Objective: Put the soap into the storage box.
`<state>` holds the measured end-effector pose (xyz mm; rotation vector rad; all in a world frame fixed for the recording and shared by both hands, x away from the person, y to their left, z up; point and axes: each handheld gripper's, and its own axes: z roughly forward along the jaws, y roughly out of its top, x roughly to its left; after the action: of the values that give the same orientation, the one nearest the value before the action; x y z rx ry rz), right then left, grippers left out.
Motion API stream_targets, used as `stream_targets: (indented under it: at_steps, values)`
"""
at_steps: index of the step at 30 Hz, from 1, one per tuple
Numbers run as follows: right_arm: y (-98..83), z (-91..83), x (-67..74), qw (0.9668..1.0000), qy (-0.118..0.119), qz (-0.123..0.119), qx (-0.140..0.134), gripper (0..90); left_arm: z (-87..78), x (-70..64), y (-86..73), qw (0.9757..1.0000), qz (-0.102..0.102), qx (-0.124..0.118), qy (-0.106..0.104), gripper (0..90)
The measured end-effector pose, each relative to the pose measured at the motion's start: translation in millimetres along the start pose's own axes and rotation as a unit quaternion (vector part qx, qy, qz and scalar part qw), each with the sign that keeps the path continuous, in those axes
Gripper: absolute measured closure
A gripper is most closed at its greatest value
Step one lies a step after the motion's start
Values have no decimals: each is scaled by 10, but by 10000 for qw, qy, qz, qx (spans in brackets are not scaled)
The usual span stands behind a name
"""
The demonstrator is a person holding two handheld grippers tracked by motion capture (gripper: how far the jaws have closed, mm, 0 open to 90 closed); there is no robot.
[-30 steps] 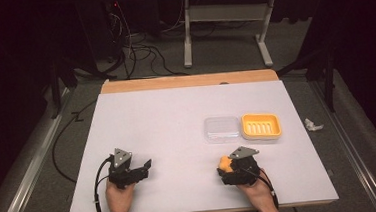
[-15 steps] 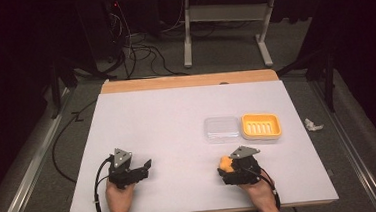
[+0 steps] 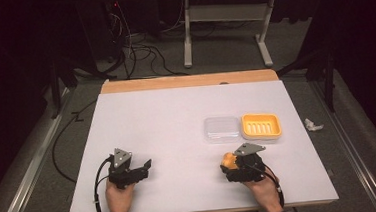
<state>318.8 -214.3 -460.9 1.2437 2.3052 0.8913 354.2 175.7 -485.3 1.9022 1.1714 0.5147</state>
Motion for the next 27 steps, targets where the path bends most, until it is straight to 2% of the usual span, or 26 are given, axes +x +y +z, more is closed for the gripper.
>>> stream_targets:
  at_steps: [12,27]
  values:
    - [21,-89,-77,9999,-21,18,-139,257,0,1,0,10000,-1,1,-1,197]
    - [50,-269,-289,9993,-178,187,-268,257,1,1,1,10000,-4,7,5,197]
